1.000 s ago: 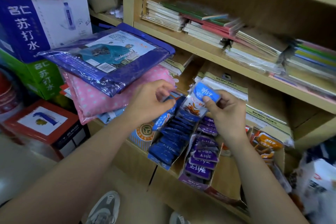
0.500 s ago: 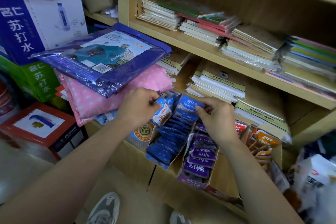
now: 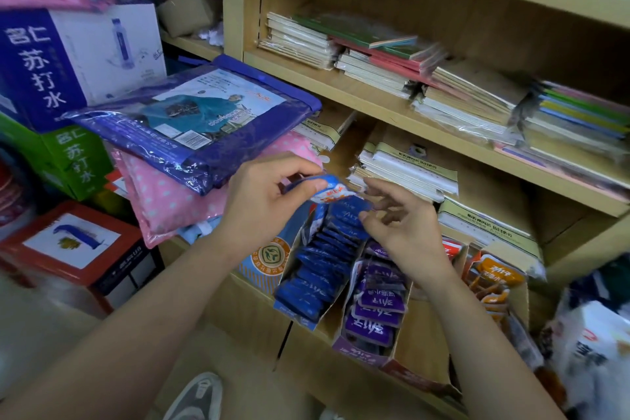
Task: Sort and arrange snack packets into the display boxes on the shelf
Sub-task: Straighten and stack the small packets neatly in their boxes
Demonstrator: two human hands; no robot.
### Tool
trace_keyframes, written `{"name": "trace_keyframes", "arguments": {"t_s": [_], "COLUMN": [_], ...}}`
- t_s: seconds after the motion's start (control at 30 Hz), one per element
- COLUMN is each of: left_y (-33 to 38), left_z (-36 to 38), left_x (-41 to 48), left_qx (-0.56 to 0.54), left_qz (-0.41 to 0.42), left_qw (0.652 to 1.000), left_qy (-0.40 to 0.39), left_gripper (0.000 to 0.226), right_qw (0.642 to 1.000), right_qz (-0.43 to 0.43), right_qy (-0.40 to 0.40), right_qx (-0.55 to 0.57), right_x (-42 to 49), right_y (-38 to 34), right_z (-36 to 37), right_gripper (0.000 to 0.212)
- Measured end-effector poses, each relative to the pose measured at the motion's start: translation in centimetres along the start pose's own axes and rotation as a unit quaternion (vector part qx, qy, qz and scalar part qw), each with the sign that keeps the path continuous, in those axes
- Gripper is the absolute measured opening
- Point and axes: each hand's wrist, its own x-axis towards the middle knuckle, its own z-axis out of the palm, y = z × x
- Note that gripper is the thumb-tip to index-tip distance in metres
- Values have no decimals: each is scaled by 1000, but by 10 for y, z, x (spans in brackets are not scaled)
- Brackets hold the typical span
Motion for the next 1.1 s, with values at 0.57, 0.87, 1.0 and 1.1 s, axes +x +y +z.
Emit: {"name": "trace_keyframes", "arguments": {"t_s": [0.57,0.87,1.0,1.1], "left_y": [-13,-41,-38,-34], "left_z": [22,44,29,18], "left_x": [8,0,8,12], "left_qx": [37,109,74,38], "left_qz": [-122,-173,-164,-152], "left_qw": [986,978,982,985], "left_qy": [-104,-45,49,72], "left_gripper": [54,11,16,16], "right_qw": [985,954,947,928], "right_qz": [-21,100,106,67], "right_qy": [134,149,152,165], "right_qx": [109,238,263,328], "right_x": [7,11,13,13], "right_y": [-10,1,-1,-7], "right_z": [-11,-3,-1,-11], "right_gripper": [17,14,28,32]}}
